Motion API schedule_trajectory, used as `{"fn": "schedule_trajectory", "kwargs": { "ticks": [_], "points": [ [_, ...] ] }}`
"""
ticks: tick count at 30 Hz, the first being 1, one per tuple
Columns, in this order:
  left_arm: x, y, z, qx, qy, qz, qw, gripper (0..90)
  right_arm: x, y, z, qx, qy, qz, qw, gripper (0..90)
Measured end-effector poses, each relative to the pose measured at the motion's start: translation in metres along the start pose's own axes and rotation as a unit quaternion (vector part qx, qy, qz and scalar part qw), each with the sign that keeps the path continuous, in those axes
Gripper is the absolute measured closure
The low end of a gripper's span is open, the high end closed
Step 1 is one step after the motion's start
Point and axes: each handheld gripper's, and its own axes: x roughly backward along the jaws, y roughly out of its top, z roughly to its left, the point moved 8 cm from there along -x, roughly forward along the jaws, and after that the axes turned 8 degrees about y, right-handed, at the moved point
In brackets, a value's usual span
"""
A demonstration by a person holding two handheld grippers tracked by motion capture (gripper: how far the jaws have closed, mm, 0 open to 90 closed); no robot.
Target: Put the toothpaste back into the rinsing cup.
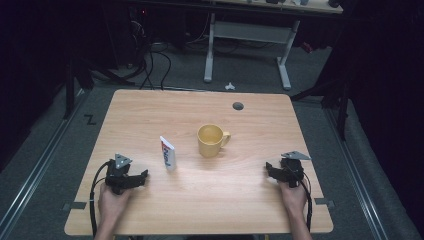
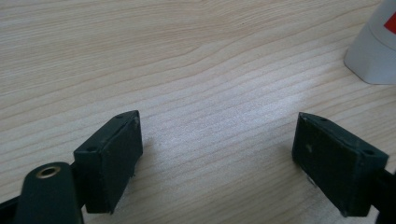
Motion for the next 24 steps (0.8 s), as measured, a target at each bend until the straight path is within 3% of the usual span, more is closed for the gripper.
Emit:
{"fn": "schedule_trajectory", "kwargs": {
  "ticks": [8, 24],
  "points": [
    [-0.0029, 0.0024, -0.0009, 0.012, 0.014, 0.003, 0.9998, 15.2, 0.0001, -0.0001, 0.0, 0.0, 0.0, 0.0, 1.0, 30.3],
    [0.0007, 0.0003, -0.0012, -0.001, 0.003, 0.007, 1.0, 16.8, 0.0002, -0.0003, 0.0002, 0.0, 0.0, 0.0, 1.0, 30.3]
  ]
}}
